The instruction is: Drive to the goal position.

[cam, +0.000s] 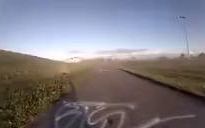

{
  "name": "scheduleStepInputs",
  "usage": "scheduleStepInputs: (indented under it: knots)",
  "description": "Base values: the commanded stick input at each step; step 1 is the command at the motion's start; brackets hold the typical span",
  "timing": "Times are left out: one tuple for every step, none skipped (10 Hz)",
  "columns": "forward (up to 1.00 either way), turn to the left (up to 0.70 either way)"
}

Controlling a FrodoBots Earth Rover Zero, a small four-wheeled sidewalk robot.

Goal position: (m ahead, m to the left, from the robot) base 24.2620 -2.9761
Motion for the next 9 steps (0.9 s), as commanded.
scheduleStepInputs:
  knots:
    - [0.70, -0.35]
    - [0.70, -0.35]
    - [0.70, 0.00]
    - [0.70, 0.00]
    - [0.70, 0.00]
    - [0.70, 0.00]
    - [0.70, 0.00]
    - [0.70, 0.00]
    - [0.70, 0.00]
